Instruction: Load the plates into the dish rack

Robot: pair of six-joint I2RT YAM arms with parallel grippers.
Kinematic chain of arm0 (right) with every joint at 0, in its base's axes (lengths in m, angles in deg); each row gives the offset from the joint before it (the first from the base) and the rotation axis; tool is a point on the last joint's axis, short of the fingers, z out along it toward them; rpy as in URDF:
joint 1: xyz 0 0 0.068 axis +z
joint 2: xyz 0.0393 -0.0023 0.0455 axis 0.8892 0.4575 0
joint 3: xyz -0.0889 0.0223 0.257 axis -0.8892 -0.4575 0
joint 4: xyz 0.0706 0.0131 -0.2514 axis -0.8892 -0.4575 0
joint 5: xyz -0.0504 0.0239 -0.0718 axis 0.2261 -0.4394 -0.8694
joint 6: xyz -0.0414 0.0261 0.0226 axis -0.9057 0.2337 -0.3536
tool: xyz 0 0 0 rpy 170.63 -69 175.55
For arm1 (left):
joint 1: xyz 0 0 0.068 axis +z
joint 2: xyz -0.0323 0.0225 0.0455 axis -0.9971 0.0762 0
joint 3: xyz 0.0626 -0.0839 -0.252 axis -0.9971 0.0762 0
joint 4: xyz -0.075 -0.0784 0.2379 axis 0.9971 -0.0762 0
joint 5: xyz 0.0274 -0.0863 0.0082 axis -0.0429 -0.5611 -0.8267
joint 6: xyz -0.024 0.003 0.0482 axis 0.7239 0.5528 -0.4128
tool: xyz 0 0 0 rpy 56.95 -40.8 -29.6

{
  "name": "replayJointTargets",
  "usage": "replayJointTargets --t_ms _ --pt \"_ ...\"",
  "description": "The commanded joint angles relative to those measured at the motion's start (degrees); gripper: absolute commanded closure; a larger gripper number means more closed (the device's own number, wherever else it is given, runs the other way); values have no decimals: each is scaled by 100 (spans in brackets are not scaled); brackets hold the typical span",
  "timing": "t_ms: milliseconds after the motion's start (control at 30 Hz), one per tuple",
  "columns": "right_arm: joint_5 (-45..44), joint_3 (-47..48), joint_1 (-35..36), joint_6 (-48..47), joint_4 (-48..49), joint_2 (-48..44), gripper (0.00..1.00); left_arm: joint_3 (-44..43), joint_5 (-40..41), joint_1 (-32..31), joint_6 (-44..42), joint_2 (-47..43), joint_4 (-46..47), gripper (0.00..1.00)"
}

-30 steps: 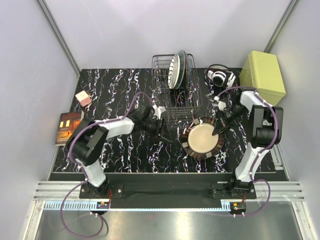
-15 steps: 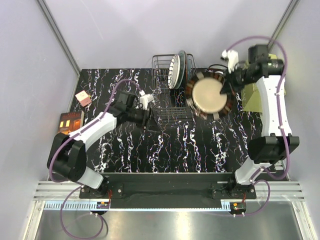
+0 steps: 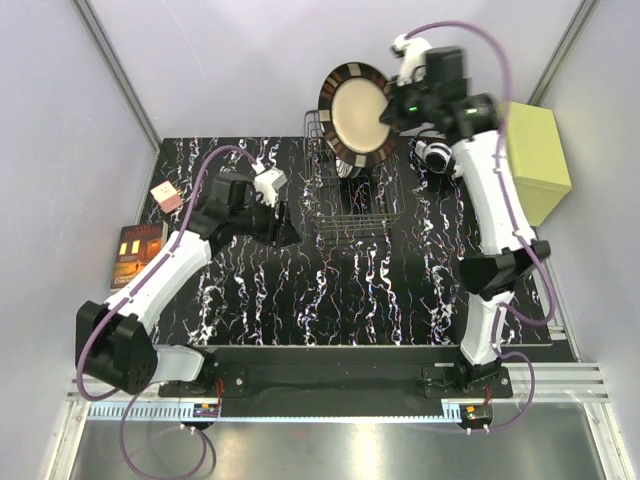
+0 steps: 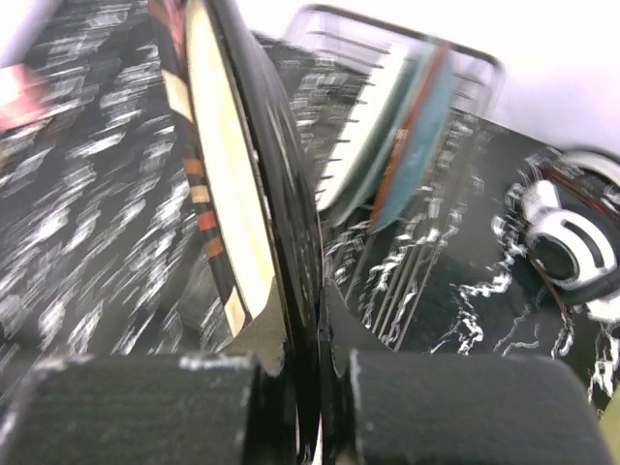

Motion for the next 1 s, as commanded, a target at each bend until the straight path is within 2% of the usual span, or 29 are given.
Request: replayJointTargets --t_ms 0,67,200,433,533,667,967 --pt "-3401 -565 955 856 2820 -294 100 26 630 152 -121 -308 73 43" --pt "-3848 -522 1097 1004 3146 -153 100 61 631 240 -94 -326 82 43" --pt "-4711 135 1484 1120 3331 513 100 149 569 319 -24 -352 196 43" --pt "-6944 602 2398 -549 4981 1525 100 570 481 320 187 -650 415 44" --pt "-7113 875 2566 -831 4984 1921 100 790 507 328 240 -870 609 43" --pt "-7122 726 2619 -902 4966 2071 100 896 727 372 240 -1029 715 44" --pt "-7332 629 2619 -401 4624 2238 100 1072 736 381 222 -1319 855 43"
